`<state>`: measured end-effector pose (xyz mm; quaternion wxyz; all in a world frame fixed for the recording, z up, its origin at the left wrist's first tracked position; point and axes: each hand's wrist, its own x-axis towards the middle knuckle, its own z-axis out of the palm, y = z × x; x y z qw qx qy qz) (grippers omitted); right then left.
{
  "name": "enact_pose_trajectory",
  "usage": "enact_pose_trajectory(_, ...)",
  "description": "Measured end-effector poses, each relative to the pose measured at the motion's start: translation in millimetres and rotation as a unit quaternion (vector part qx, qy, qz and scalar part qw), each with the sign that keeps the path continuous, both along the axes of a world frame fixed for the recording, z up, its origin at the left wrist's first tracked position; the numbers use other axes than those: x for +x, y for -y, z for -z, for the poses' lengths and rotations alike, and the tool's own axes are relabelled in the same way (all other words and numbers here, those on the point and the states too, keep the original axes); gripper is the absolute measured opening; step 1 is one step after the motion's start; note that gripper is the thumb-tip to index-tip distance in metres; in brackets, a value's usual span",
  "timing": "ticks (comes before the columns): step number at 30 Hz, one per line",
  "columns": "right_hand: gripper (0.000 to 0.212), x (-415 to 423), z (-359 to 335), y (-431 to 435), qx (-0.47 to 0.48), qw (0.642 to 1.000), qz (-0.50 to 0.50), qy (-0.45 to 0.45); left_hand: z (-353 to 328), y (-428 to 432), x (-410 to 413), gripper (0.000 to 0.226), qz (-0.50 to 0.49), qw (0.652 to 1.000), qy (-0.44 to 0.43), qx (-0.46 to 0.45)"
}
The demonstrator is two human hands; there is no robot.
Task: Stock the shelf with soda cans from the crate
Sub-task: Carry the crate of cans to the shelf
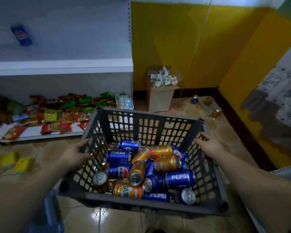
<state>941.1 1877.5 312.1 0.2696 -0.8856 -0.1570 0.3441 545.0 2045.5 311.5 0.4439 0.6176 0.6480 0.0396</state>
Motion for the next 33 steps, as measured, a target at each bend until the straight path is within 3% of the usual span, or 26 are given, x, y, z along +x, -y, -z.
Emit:
enact_pose_trajectory(8, 0.063, 33, 16, -71, 0.019, 0.999, 0.037, -0.006, 24, -93, 46, 0.073, 0.018, 1.000, 0.004, 0.001)
enact_pose_trajectory(13, 0.062, 25, 21, -109, 0.009, 0.994, 0.112, -0.010, 34, -176, 62, 0.074, 0.093, 0.996, 0.011, -0.003)
enact_pose_trajectory(21, 0.063, 4, 67, -121, 0.022, 0.965, 0.256, -0.053, 53, -279, 110, 0.071, 0.214, 0.977, -0.010, -0.001)
enact_pose_trajectory(26, 0.061, -5, 105, -125, 0.039, 0.953, 0.291, -0.069, 88, -320, 141, 0.070, 0.247, 0.969, -0.021, -0.023)
enact_pose_trajectory(33, 0.069, -46, 163, -135, 0.001, 0.919, 0.394, -0.021, 155, -372, 172, 0.072, 0.347, 0.937, -0.007, -0.032)
